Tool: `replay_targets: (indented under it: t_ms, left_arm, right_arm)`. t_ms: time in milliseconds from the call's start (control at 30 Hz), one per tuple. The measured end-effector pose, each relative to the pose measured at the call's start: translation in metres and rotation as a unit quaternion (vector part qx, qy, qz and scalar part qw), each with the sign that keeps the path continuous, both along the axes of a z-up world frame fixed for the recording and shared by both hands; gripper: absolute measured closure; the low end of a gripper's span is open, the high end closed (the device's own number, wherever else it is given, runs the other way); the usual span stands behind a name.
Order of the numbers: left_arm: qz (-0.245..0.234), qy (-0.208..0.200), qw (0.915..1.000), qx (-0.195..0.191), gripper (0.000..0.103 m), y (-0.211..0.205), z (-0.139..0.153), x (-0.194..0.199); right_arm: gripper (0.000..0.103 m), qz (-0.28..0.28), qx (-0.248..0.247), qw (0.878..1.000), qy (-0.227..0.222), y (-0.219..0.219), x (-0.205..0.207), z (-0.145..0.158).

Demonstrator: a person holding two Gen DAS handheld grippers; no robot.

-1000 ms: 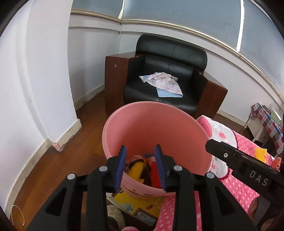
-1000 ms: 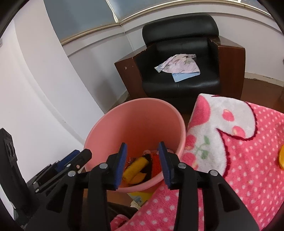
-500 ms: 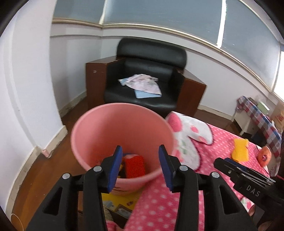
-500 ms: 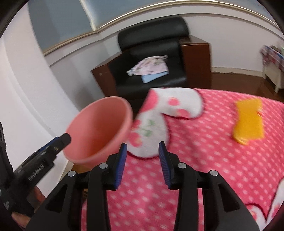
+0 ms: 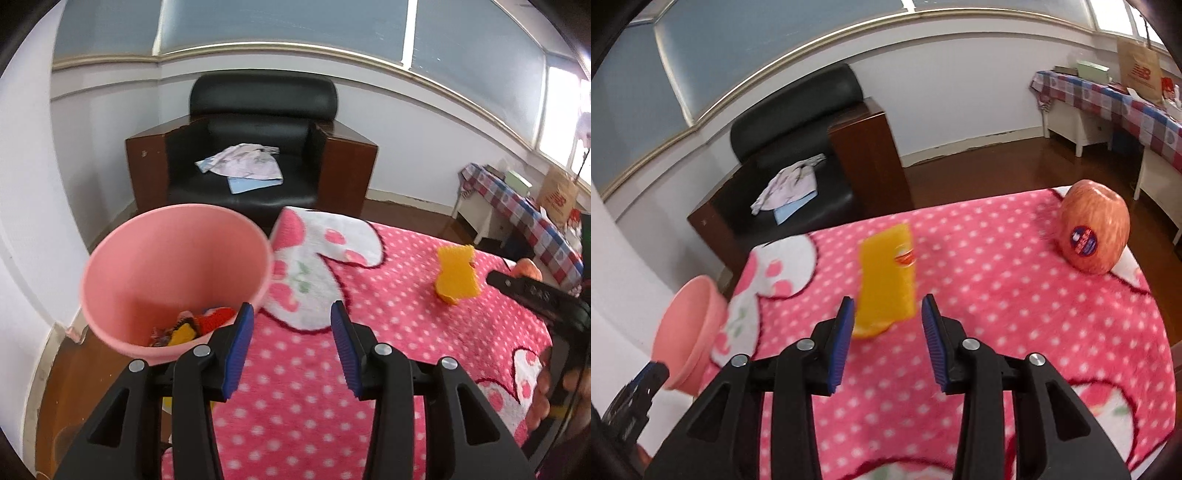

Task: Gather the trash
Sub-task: 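Move both tools back over the yellow foam net and peel piece, then grasp the yellow foam net with the right gripper while the left gripper grasps the tan peel piece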

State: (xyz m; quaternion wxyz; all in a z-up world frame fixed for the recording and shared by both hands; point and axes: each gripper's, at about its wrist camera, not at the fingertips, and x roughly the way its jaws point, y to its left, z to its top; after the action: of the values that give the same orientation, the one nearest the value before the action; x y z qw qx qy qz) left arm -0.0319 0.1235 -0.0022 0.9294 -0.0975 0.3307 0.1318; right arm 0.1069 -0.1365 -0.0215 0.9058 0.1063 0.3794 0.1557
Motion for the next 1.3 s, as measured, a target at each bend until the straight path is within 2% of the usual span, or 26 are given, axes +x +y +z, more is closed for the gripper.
replay_targets:
  t_ms: [33, 167, 300, 333, 367, 400, 433, 633, 800, 933, 1033, 1233, 1300]
  left_arm:
    - [-0.005, 0.003, 1.0, 0.004, 0.06, -0.005, -0.001, 0.003]
    - [-0.017, 0.01, 0.9997, 0.011, 0.06, -0.017, -0.003, 0.012]
    - [-0.025, 0.018, 0.9995, 0.003, 0.06, -0.026, -0.005, 0.02]
    - [-0.028, 0.019, 0.9994, 0.002, 0.06, -0.03, -0.006, 0.022]
    - [-0.03, 0.018, 0.9994, 0.001, 0.06, -0.032, -0.006, 0.025]
    - [-0.034, 0.017, 0.9993, -0.001, 0.06, -0.036, -0.006, 0.028]
    - [-0.038, 0.017, 0.9991, -0.003, 0.06, -0.04, -0.007, 0.03]
    - [-0.071, 0.015, 0.997, -0.025, 0.06, -0.068, -0.01, 0.059]
    - [-0.097, 0.017, 0.9948, -0.027, 0.06, -0.096, -0.018, 0.088]
    - [-0.106, 0.027, 0.9935, -0.031, 0.06, -0.115, -0.029, 0.116]
    - [-0.103, 0.042, 0.9925, -0.05, 0.06, -0.121, -0.04, 0.132]
    - [-0.09, 0.068, 0.9926, -0.045, 0.06, -0.131, -0.058, 0.149]
    - [-0.09, 0.073, 0.9915, -0.057, 0.063, -0.134, -0.063, 0.153]
  right_arm:
    - [0.054, -0.002, 0.001, 1.0, 0.0, 0.0, 0.003, -0.001]
    - [0.054, 0.01, 0.012, 1.0, 0.011, 0.004, 0.02, -0.01]
    - [0.054, 0.02, 0.006, 1.0, 0.01, 0.013, 0.029, -0.021]
    - [0.063, 0.021, 0.008, 1.0, 0.012, 0.013, 0.03, -0.024]
    - [0.085, 0.021, 0.012, 1.0, 0.012, 0.011, 0.03, -0.025]
    - [0.092, 0.021, 0.014, 1.0, 0.015, 0.009, 0.03, -0.026]
    - [0.094, 0.02, 0.017, 0.999, 0.019, 0.005, 0.03, -0.027]
    - [0.095, 0.003, 0.046, 0.999, 0.014, -0.036, 0.004, -0.019]
    - [0.095, -0.038, 0.027, 0.999, 0.018, -0.074, -0.022, -0.019]
    - [0.095, -0.048, 0.005, 0.999, 0.021, -0.083, -0.035, -0.026]
    - [0.095, -0.045, 0.001, 0.999, 0.018, -0.085, -0.041, -0.033]
    - [0.095, -0.026, 0.031, 0.999, 0.013, -0.088, -0.042, -0.036]
    - [0.095, -0.03, 0.045, 0.998, 0.019, -0.093, -0.04, -0.039]
